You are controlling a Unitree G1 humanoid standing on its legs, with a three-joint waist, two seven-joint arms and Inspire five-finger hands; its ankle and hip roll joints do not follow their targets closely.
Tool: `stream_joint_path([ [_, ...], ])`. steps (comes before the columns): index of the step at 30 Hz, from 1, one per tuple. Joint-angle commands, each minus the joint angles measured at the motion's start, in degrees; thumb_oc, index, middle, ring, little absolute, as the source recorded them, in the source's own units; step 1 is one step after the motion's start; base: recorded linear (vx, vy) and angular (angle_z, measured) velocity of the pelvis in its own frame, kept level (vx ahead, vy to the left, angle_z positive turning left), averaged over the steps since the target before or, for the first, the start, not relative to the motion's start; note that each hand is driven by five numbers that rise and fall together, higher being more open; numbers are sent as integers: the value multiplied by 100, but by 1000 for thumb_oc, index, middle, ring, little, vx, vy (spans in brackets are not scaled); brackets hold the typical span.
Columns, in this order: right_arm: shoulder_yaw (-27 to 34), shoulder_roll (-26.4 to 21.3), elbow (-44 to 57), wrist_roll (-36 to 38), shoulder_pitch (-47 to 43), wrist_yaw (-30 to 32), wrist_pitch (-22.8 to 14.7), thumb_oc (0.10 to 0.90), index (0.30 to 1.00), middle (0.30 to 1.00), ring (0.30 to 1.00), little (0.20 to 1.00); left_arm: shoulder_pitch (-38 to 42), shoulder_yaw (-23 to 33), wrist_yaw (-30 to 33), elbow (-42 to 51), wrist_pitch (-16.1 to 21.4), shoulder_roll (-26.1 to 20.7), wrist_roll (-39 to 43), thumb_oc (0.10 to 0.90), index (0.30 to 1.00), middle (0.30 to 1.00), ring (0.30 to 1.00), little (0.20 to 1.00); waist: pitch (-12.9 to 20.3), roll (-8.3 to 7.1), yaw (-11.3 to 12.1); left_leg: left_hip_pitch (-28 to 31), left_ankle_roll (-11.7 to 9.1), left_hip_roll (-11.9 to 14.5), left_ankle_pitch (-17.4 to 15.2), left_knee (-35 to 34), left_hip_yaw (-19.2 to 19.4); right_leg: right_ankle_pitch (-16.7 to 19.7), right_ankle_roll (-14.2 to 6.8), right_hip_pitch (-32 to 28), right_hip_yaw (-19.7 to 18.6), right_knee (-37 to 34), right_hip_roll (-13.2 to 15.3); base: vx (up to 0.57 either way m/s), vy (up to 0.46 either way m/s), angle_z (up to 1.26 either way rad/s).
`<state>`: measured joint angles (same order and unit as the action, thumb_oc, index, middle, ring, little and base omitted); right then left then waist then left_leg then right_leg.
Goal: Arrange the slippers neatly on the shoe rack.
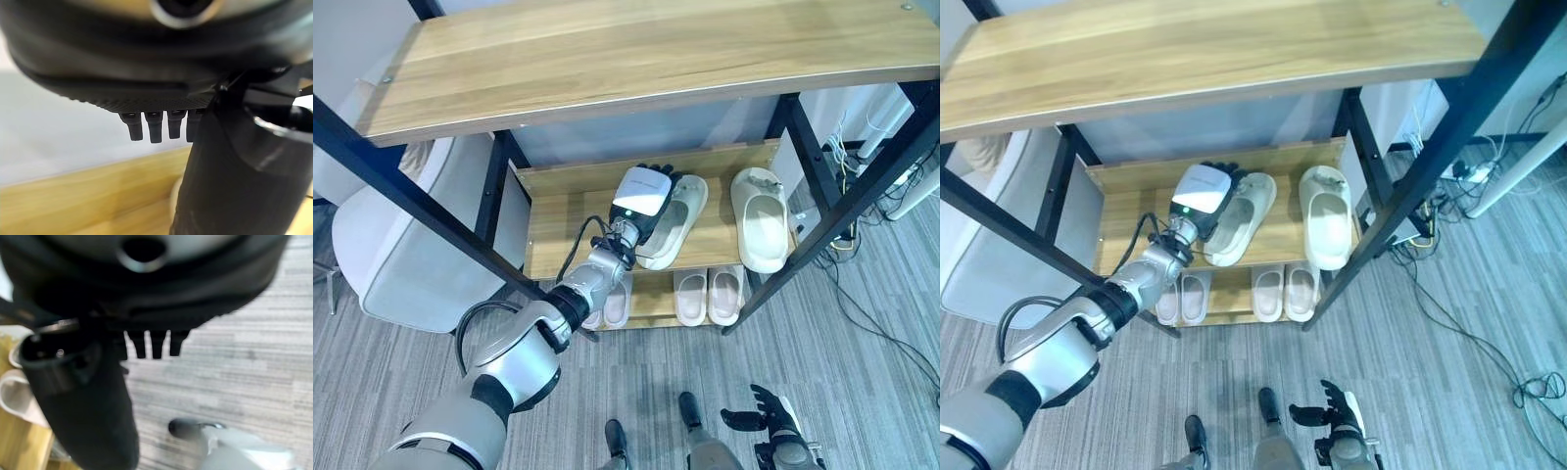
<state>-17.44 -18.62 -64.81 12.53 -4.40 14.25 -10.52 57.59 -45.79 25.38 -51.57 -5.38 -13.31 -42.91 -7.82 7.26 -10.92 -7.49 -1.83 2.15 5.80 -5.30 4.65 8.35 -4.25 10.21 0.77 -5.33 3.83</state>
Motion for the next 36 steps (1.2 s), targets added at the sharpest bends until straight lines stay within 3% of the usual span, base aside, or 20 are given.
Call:
stream_joint_path([
  [1, 306, 134, -191, 53, 361, 40, -21, 800, 900, 900, 900, 900, 293, 836, 238, 420, 109, -467, 154, 800, 900, 900, 900, 900, 490, -251, 244, 309, -155, -98, -656, 30, -215, -873, -286, -397, 323, 33, -85, 8, 0, 11],
  [5, 385, 269, -232, 53, 448, 34, 57, 800, 900, 900, 900, 900, -355, 1231, 233, 999, 298, -795, 546, 800, 900, 900, 900, 900, 598, -291, 326, 404, -137, -120, -668, 30, -254, -890, -282, -525, 390, 33, -67, 20, 7, 10],
  [11, 407, 346, -288, 45, 517, 27, 112, 800, 900, 900, 900, 900, -816, 1315, 137, 1155, 467, -912, 708, 800, 900, 900, 900, 900, 683, -330, 372, 460, -124, -125, -665, 30, -293, -887, -280, -611, 419, 33, -54, 15, 8, 10],
  [18, 336, 428, -326, 33, 572, 37, 198, 800, 900, 900, 900, 900, -1124, 1306, -241, 468, 830, -306, 1908, 800, 900, 900, 900, 900, 764, -293, 300, 436, -109, -149, -635, 30, -285, -830, -294, -581, 399, 33, -18, 3, 1, 1],
  [21, 296, 414, -360, 7, 572, 45, 194, 800, 900, 900, 900, 900, -1017, 1085, -267, 4, 829, -125, 1843, 800, 900, 900, 900, 900, 789, -264, 237, 387, -111, -148, -634, 30, -249, -811, -306, -522, 363, 33, -22, 0, 0, 0],
  [25, 261, 376, -371, 54, 540, 36, 212, 800, 900, 900, 900, 900, -847, 1095, -414, -500, 860, 142, 2334, 800, 900, 900, 900, 900, 834, -246, 138, 400, -120, -129, -636, 30, -175, -786, -317, -493, 278, 33, -39, 27, -18, -7],
  [31, 216, 374, -355, 96, 489, 20, 192, 800, 900, 900, 900, 900, -658, 981, -380, -576, 932, 281, 2419, 800, 900, 900, 900, 900, 829, -242, 88, 431, -128, -113, -653, 30, -140, -783, -323, -501, 234, 33, -45, 16, -12, -8],
  [34, 192, 398, -364, 176, 414, -1, 227, 800, 900, 900, 900, 900, -647, 1207, -575, -598, 1062, 485, 3384, 800, 900, 900, 900, 900, 820, -230, 65, 435, -130, -111, -649, 30, -102, -777, -323, -480, 202, 33, -53, 3, -14, -1],
  [36, 190, 406, -368, 192, 390, -7, 234, 800, 900, 900, 900, 900, -668, 1226, -634, -597, 1087, 534, 3549, 800, 900, 900, 900, 900, 822, -224, 63, 441, -130, -108, -649, 30, -93, -777, -322, -481, 203, 33, -53, 0, 0, 0],
])
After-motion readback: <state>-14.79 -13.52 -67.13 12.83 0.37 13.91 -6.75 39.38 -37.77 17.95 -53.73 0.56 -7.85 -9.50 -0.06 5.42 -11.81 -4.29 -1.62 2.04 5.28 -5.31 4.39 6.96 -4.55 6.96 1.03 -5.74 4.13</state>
